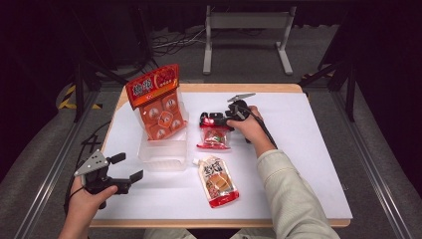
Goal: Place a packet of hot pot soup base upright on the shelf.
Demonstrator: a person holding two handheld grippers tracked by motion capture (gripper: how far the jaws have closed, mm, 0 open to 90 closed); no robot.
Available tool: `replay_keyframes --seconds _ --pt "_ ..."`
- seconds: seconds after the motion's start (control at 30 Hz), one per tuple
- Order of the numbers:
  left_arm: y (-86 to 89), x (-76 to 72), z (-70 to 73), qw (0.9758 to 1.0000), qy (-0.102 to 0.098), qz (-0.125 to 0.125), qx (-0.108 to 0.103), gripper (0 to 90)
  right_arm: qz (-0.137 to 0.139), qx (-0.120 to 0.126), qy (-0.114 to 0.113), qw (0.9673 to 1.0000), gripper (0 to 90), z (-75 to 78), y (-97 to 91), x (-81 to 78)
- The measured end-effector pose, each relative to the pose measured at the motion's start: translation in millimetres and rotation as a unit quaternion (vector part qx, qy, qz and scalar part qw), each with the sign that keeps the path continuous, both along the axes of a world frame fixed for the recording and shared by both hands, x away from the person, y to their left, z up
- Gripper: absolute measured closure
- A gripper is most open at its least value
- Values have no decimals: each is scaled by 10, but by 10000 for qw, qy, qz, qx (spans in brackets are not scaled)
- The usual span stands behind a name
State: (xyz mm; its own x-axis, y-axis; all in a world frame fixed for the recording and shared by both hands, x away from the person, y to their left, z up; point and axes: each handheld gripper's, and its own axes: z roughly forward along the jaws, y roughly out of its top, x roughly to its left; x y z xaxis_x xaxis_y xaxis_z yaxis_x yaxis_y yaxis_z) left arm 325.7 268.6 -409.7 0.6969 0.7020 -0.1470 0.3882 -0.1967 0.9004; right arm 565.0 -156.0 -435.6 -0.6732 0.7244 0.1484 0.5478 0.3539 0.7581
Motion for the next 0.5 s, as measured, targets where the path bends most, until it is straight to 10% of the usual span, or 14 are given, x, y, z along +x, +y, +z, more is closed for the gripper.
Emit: replay_keyframes --seconds 0.5 --pt "2 -4 -4 9998 31 -116 -134 73 162 -3 351 9993 345 -58 94 20"
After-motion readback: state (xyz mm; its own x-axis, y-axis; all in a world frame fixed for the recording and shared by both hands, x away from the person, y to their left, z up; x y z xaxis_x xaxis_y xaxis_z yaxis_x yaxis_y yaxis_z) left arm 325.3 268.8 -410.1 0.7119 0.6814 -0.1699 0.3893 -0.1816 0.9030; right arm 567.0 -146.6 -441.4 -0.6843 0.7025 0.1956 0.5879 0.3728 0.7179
